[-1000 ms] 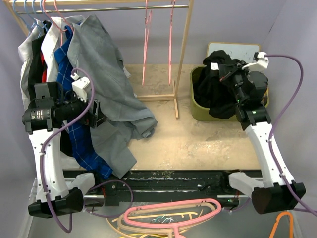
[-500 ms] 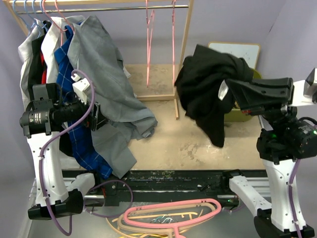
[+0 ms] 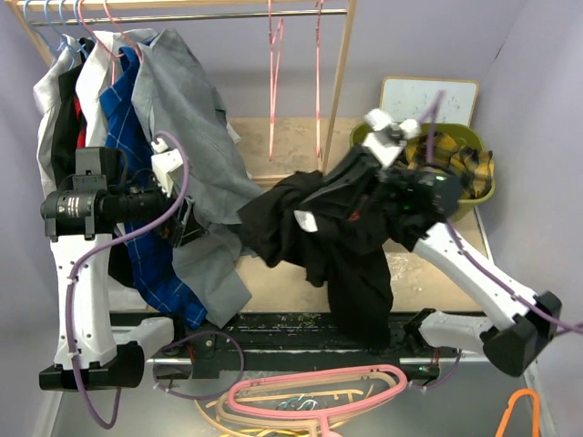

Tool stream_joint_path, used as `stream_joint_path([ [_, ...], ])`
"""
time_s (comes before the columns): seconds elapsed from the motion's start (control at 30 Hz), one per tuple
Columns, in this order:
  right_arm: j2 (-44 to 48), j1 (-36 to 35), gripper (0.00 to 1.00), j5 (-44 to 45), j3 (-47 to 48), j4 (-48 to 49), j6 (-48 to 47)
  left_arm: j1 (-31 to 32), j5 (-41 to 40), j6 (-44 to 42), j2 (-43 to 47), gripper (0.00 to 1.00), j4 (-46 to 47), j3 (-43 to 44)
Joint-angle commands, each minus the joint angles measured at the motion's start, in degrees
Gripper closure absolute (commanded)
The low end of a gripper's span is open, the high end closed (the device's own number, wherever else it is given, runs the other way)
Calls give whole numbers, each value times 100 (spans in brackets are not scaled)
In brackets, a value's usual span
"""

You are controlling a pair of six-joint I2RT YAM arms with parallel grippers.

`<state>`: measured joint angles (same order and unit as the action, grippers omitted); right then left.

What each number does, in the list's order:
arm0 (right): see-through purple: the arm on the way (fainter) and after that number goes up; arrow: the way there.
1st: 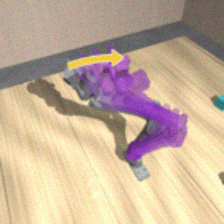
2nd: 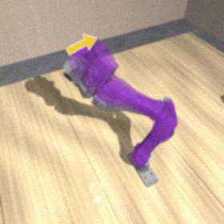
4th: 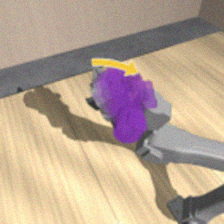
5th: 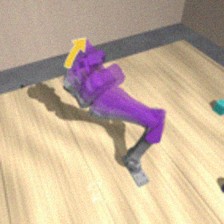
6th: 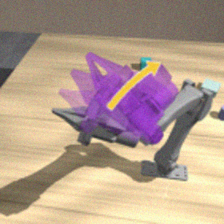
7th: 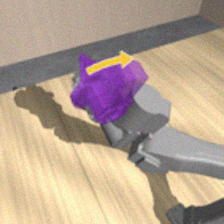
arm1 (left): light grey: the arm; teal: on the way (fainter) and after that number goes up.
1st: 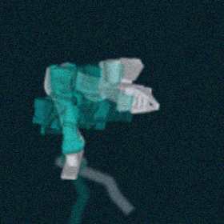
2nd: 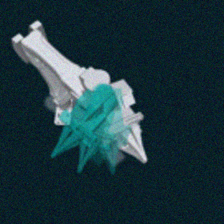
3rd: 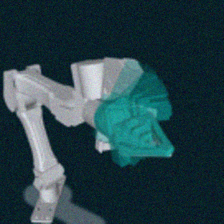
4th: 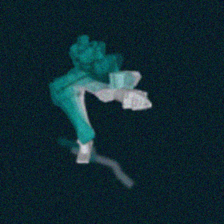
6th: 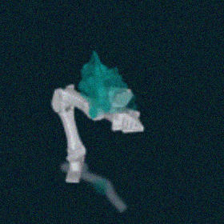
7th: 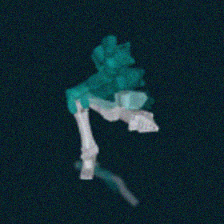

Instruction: Place the shirt on the hanger

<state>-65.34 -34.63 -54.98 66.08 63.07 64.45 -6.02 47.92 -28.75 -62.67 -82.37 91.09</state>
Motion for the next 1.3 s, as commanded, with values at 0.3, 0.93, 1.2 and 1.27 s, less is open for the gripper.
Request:
stream_joint_path([
  [0.3,-775,-444,100,1276,178,-1157,-1948,725,-1062,-884,554,0,-631,1903],
  [0.93,-750,-1142,100,1566,803,-1959,-2479,75,1439,-873,-622,1,190,2176],
  [1.2,-1072,-1172,100,1207,788,-1170,-1799,180,3251,-2184,-818,1,-630,1871],
  [1.27,-1182,-1177,100,1032,840,-710,-1556,285,3445,-2160,-805,0,-637,1856],
])
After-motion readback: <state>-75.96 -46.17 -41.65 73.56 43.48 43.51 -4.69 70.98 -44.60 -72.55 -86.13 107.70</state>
